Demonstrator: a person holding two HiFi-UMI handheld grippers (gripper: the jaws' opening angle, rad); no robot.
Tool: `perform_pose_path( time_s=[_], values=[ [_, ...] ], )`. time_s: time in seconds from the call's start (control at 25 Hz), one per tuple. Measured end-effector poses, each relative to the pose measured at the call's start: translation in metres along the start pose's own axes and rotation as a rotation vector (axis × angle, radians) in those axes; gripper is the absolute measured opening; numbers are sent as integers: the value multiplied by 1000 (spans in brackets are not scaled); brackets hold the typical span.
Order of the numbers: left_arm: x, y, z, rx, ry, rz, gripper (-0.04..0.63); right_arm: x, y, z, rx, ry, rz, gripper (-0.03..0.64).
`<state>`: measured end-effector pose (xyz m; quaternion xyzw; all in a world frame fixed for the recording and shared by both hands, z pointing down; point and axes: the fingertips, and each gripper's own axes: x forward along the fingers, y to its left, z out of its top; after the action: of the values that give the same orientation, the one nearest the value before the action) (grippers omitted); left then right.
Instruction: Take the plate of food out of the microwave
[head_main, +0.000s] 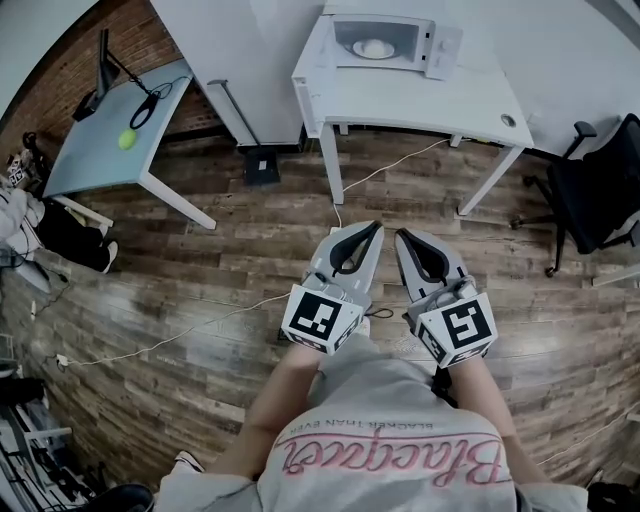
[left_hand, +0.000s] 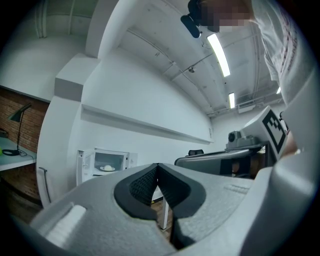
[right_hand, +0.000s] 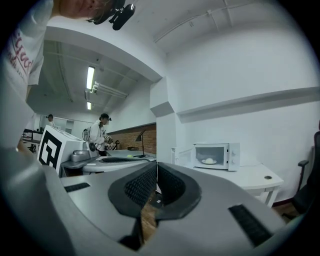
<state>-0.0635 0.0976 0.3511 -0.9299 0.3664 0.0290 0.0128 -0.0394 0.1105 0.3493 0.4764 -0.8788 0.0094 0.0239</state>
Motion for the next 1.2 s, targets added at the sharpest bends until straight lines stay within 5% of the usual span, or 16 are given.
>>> perform_pose_path(
  time_s=[1.2],
  values=[
    [40,70,-5,-13,-28,-42,6,76,-27,-8,1,18,-52,15]
  ],
)
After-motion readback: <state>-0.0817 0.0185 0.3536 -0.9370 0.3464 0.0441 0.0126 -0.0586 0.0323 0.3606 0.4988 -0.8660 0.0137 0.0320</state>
